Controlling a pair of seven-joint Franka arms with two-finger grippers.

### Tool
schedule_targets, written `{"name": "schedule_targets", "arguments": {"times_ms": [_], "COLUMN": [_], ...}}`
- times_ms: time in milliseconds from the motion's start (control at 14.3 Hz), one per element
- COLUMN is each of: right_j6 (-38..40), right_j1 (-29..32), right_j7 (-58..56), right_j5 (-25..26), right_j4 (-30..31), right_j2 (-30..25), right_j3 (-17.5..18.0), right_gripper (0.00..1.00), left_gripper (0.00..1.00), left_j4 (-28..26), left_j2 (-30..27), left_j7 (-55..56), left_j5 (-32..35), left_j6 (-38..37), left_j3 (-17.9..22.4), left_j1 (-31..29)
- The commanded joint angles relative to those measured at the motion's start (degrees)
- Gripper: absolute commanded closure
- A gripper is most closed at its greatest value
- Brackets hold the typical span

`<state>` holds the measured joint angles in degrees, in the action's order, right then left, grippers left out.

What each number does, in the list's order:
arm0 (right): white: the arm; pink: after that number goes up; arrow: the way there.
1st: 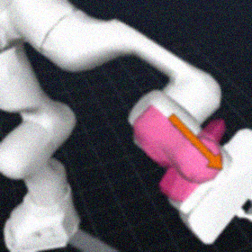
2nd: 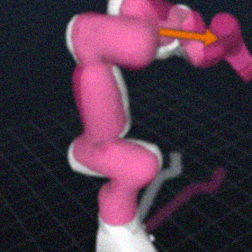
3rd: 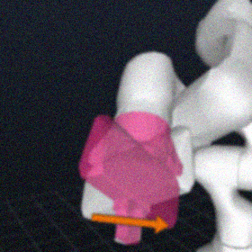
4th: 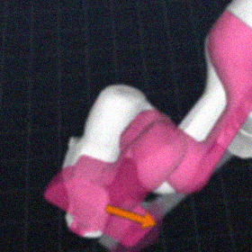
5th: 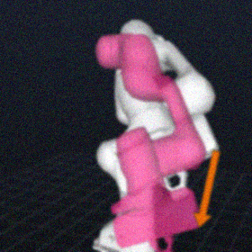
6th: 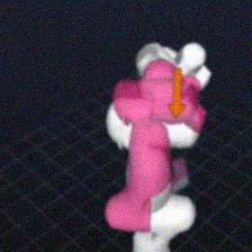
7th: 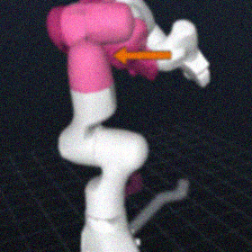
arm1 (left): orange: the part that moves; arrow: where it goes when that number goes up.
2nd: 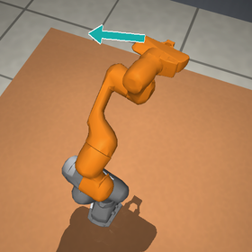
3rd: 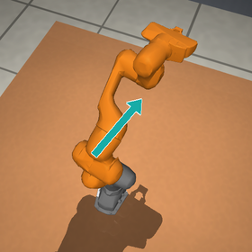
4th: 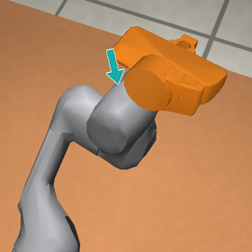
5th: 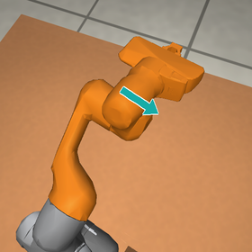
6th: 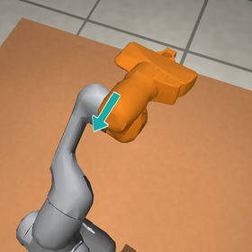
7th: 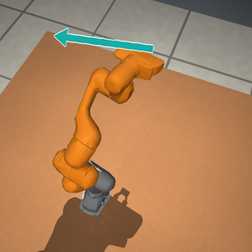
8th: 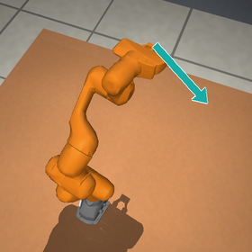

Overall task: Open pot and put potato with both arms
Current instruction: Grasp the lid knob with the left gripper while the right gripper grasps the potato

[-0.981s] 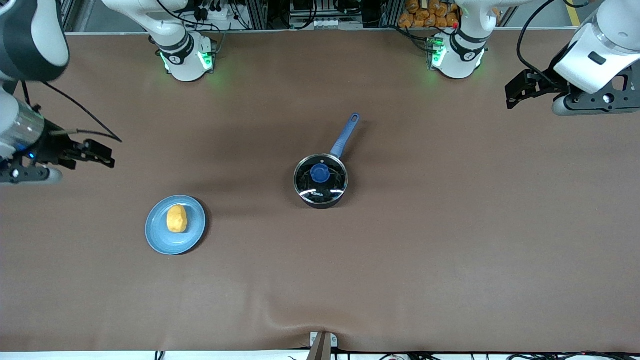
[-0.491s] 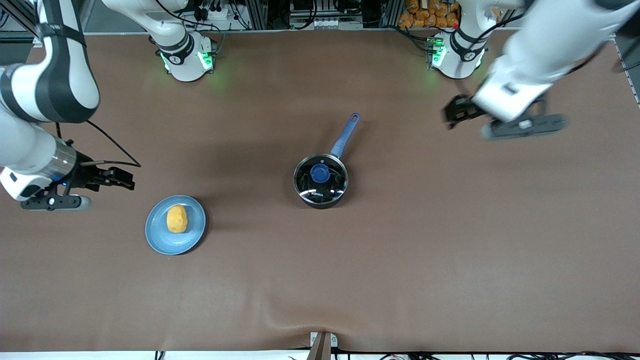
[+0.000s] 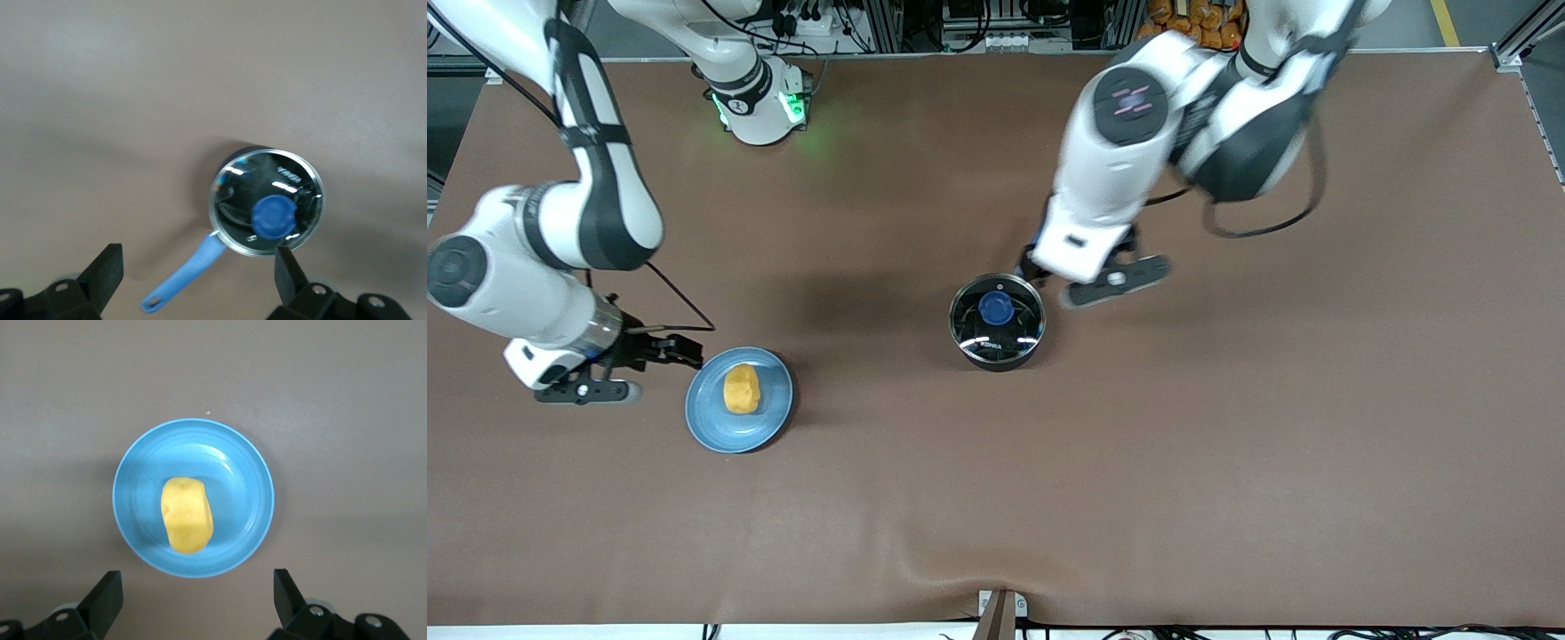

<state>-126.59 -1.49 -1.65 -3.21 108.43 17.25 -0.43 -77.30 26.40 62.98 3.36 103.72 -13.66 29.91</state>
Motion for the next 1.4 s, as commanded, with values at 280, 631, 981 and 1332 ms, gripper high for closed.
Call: {"name": "schedule_targets", "arguments": {"times_ms": [280, 631, 981, 1332], "right_j6": [-9.54, -14.37, -17.89, -21.49], "right_j1": [-0.8, -0.89, -1.5, -2.64], "right_j7": [0.5, 0.5, 0.5, 0.5], "right_j5": [-2.06, -2.41, -2.85, -3.55], "right_j4": [3.28, 3.28, 3.28, 3.19], "right_j2": [5.33, 8.75, 11.48, 14.56], "right_j3": [0.25, 0.34, 0.43, 0.34], "right_gripper": [0.0, 0.0, 0.0, 0.0], "left_gripper": [0.0, 0.0, 0.0, 0.0], "left_j4": [5.67, 5.5, 4.88, 4.53], "left_j2": [12.61, 15.87, 17.36, 18.07], "left_j7": [14.7, 16.92, 12.17, 11.29], "left_j5": [1.56, 1.47, 1.65, 1.56], "left_j6": [9.38, 12.64, 12.64, 12.64], "left_j3": [11.62, 12.16, 12.08, 11.99], "left_j1": [14.2, 15.45, 15.97, 16.59]}}
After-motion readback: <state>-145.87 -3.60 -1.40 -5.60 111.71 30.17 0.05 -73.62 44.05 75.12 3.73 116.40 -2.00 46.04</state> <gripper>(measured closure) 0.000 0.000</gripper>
